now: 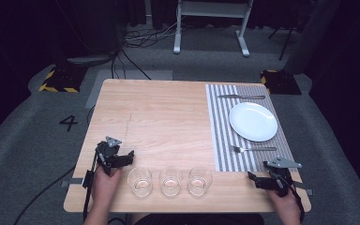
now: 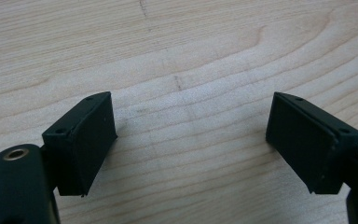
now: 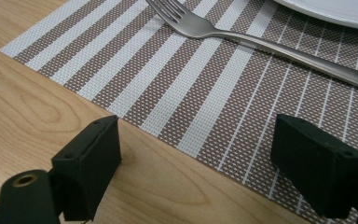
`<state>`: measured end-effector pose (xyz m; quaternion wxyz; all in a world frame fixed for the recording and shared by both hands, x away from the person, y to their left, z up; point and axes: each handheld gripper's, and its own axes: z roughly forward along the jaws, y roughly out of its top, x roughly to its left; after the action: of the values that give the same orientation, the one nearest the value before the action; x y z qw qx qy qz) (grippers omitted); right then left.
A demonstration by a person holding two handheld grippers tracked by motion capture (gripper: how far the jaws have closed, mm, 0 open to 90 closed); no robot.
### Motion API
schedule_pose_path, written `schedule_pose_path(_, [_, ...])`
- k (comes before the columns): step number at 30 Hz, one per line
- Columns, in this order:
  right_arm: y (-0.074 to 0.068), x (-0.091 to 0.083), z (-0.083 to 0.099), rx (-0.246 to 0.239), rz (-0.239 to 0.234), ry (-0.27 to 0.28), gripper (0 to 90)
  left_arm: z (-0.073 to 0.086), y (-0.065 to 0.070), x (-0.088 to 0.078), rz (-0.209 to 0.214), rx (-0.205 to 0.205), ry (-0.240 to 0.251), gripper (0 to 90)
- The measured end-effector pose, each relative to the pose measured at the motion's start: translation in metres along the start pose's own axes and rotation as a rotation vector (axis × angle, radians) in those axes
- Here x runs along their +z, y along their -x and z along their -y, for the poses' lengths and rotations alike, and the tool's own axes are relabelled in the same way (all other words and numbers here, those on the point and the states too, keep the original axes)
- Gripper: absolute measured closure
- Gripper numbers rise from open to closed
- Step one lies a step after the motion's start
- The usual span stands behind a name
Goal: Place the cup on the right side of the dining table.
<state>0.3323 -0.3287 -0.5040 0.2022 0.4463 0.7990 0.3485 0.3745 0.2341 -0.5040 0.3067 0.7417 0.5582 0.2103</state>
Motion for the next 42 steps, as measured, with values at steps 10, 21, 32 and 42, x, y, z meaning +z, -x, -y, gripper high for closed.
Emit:
schedule_pose_path(10, [0.000, 0.000, 0.000, 0.000, -0.001, -0.001, 16.2, 0.000, 0.000, 0.000, 0.000, 0.000, 0.000, 16.2])
schedule_pose_path(21, [-0.002, 0.001, -0.001, 0.011, 0.009, -0.002, 15.0, 0.000, 0.000, 0.000, 0.000, 0.000, 0.000, 16.1])
schedule_pose_path(32, [-0.007, -0.011, -0.014, 0.012, -0.024, -0.010, 15.4, 0.000, 0.000, 0.000, 0.000, 0.000, 0.000, 16.2])
schedule_pose_path(42, [-0.021, -0.027, -0.029, 0.006, -0.069, -0.006, 15.4, 0.000, 0.000, 0.000, 0.000, 0.000, 0.000, 16.1])
